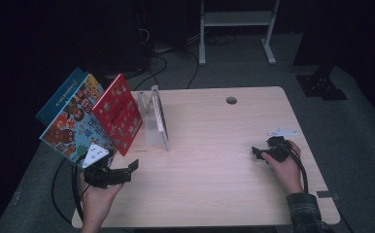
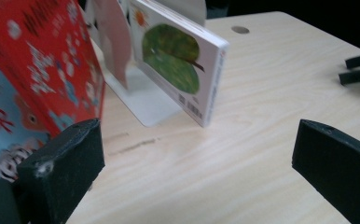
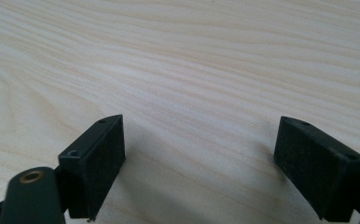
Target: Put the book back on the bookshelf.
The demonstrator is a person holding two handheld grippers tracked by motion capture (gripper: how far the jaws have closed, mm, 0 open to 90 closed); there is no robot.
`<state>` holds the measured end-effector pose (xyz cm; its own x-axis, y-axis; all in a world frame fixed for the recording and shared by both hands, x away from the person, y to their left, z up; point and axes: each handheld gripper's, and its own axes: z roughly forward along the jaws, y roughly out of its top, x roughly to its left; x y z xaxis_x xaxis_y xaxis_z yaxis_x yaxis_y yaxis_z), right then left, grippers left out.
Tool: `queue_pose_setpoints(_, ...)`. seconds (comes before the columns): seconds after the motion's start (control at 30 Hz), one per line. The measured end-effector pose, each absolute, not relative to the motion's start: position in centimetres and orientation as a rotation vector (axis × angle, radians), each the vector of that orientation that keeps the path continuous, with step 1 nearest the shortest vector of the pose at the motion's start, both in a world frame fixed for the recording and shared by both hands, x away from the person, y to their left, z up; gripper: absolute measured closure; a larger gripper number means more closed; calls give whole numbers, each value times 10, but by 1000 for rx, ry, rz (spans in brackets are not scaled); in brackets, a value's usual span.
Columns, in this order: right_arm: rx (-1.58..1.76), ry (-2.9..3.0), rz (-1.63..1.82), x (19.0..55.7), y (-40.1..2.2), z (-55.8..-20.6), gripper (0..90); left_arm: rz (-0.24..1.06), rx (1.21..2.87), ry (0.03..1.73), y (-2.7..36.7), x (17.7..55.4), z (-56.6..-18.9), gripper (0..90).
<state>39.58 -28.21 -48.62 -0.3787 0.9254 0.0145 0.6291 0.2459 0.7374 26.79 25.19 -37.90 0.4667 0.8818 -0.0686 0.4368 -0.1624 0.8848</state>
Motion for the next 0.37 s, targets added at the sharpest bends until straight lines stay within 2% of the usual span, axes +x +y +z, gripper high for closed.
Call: queue_pose_setpoints(0.37,1415,2100,934,396,-282,-486,155,562,1809,1117,245,259,-392,14)
